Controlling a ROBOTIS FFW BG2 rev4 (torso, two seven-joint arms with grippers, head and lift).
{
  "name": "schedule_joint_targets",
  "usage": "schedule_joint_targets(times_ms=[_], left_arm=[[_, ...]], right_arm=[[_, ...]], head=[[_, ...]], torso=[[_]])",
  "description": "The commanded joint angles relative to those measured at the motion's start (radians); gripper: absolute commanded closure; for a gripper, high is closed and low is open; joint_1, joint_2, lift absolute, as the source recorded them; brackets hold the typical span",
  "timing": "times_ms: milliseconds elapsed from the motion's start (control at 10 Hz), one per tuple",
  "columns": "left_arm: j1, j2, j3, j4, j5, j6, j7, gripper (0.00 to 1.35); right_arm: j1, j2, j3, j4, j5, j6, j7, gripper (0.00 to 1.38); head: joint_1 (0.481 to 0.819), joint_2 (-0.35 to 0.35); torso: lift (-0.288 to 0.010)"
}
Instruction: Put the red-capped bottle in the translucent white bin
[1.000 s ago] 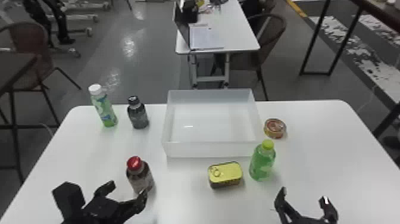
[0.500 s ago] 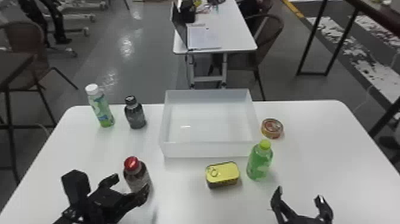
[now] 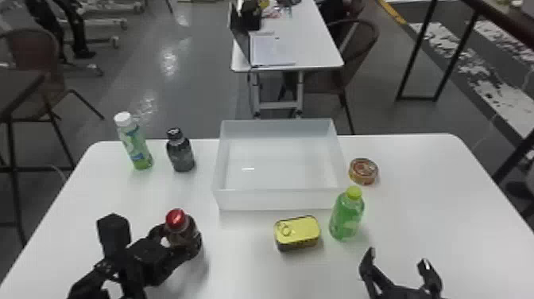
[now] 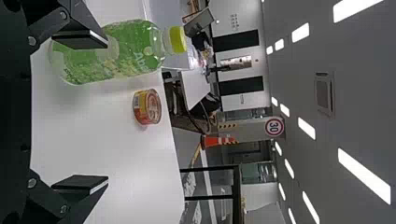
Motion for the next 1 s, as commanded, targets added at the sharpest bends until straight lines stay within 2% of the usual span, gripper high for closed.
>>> schedule_joint_targets(times_ms=[0,200,300,500,600,700,900], left_arm=[[-0.006,0.002,-0.001,0.011,-0.001,-0.007,-0.002,0.82],[-0.003,-0.002,-0.01,-0.003,0.013,0.013,-0.002,0.83],[0.005,-0.005,-0.01,-0.043,0.031,0.058,0.0,0.83],[0.025,-0.025,0.002,-0.201,0.048,0.145,0.018,0.83],[0.019,-0.019,-0.001,-0.291,0.115,0.251,0.055,0.83],[0.003,-0.011,0.0,-0.346,0.142,0.308,0.061,0.83],[-0.069,0.016,-0.026,-0.356,0.209,0.362,0.061,0.83]], right_arm=[[-0.001,0.001,0.0,0.001,0.0,0.0,0.002,0.25],[0.001,0.001,0.0,0.001,-0.003,0.0,0.002,0.25],[0.001,0.001,0.0,0.001,-0.003,0.0,0.003,0.25],[0.001,0.001,0.0,0.002,-0.006,0.0,0.003,0.25],[0.003,0.001,0.0,0.002,-0.006,0.0,0.003,0.25],[0.003,0.001,0.0,0.002,-0.008,0.0,0.003,0.25],[0.001,0.001,0.0,0.004,-0.009,0.0,0.003,0.25]], head=[[0.695,0.042],[0.695,0.042],[0.695,0.038],[0.695,0.029],[0.695,0.028],[0.695,0.028],[0.695,0.015]], torso=[[-0.079],[-0.079],[-0.079],[-0.079],[-0.079],[-0.079],[-0.079]])
